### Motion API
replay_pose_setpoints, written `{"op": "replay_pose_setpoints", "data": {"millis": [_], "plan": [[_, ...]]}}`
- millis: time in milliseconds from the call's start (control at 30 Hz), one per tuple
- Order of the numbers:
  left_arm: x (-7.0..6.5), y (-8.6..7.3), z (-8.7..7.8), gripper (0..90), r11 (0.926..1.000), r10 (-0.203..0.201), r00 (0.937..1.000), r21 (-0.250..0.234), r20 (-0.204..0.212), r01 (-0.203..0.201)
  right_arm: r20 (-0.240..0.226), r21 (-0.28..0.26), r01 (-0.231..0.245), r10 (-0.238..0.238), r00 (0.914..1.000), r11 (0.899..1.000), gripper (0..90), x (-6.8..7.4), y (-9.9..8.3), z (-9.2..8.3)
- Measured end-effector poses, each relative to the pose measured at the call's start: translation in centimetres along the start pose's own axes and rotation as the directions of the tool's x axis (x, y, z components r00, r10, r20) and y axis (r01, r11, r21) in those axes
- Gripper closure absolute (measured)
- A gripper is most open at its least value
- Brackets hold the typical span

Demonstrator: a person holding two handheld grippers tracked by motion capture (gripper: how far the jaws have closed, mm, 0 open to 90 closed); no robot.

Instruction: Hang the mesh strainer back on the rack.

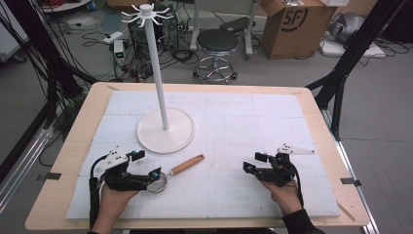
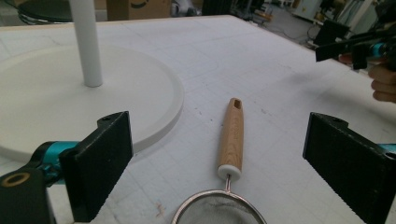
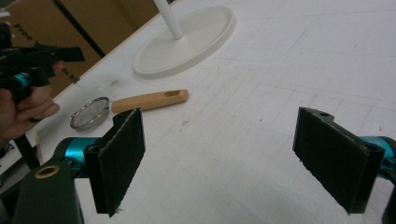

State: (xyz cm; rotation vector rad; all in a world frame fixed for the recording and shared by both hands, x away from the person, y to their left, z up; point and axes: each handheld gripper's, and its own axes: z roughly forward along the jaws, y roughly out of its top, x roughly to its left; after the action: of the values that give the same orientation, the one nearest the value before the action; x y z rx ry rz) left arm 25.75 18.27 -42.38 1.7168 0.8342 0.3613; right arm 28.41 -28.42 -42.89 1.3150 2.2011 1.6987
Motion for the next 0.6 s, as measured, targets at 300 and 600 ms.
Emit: {"op": "replay_pose_setpoints", "data": {"millis": [300,600], "plan": [[-0.2,0.9,2.3,8.7,0.9972,0.023,0.9994,0.071,0.025,-0.025,0.006,-0.016,0.000,0.001,1.0000,1.000,16.2,-0.2,-0.1,-1.0],[-0.7,1.4,4.1,8.7,0.9816,0.004,0.9961,0.190,0.088,-0.020,0.028,-0.027,-0.025,0.026,0.9993,0.999,16.2,-1.1,-0.7,-2.3]]}}
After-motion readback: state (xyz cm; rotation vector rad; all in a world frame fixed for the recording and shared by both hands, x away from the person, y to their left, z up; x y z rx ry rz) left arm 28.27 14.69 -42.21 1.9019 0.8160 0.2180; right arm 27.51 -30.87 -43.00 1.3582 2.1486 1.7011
